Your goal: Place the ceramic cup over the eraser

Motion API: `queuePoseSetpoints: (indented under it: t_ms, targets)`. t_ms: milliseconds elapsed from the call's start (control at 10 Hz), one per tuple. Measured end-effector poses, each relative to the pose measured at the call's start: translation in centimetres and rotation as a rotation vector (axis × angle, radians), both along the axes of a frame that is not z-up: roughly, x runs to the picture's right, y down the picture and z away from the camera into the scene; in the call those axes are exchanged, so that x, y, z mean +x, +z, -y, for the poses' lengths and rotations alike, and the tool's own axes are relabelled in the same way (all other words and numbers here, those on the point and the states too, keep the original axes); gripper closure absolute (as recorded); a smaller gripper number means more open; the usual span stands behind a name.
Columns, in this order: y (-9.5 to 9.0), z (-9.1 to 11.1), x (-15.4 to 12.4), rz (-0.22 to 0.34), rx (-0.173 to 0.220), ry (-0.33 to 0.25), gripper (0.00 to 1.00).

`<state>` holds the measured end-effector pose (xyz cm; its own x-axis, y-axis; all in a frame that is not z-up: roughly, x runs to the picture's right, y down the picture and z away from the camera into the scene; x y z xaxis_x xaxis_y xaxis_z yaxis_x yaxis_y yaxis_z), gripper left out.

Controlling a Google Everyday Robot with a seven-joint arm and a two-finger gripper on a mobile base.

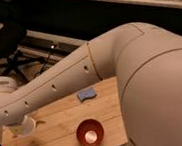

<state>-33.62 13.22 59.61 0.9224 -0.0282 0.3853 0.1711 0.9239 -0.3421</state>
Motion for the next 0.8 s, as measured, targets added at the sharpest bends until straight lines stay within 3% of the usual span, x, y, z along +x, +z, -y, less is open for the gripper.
queuePoseSetpoints:
  t_ms: [800]
  targets:
    - [-4.9, -2.5, -1.6, 0.117, 0.028, -0.156, 0.96]
